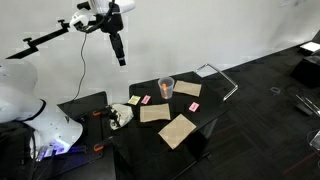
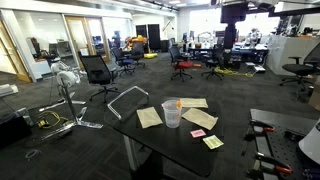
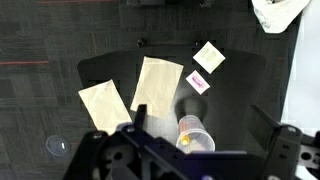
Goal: Remove the marker from the clear cup, put it on the table and then move the cup away from the marker
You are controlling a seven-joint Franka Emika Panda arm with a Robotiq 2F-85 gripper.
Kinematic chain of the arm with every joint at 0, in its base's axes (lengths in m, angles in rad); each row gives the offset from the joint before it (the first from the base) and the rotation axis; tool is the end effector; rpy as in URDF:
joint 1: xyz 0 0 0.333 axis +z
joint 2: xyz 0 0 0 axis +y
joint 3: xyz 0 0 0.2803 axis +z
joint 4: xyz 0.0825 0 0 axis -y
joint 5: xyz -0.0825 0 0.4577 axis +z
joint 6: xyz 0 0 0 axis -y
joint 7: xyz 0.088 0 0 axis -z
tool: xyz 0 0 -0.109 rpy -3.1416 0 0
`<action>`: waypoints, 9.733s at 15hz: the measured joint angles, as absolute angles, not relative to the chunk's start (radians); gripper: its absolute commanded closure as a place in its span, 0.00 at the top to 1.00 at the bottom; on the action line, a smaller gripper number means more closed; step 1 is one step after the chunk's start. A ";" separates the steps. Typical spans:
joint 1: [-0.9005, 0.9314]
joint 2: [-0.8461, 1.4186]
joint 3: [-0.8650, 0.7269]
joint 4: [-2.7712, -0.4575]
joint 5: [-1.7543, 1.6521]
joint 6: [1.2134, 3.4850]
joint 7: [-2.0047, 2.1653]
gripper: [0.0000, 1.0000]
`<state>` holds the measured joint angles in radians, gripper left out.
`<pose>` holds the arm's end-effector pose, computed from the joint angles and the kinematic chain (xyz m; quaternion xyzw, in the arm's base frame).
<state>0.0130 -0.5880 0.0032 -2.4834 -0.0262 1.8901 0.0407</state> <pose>0.4607 0.0054 0.4348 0.9999 -0.0084 -0.0023 0.0134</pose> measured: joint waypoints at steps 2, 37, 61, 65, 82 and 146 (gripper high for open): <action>0.013 -0.566 0.004 -2.472 -0.028 1.936 0.041 1.00; 0.076 -0.004 0.031 -2.270 -0.098 2.217 -0.353 1.00; 0.032 0.170 0.031 -2.179 -0.096 2.329 -0.429 0.51; 0.024 0.192 0.031 -2.168 -0.096 2.329 -0.429 0.45; 0.021 0.241 0.032 -2.158 -0.097 2.329 -0.429 0.36; 0.152 -0.092 0.006 -2.444 0.230 2.353 -1.137 0.18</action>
<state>0.1515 -0.0920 0.0056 -2.4440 0.2295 2.3526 -1.1370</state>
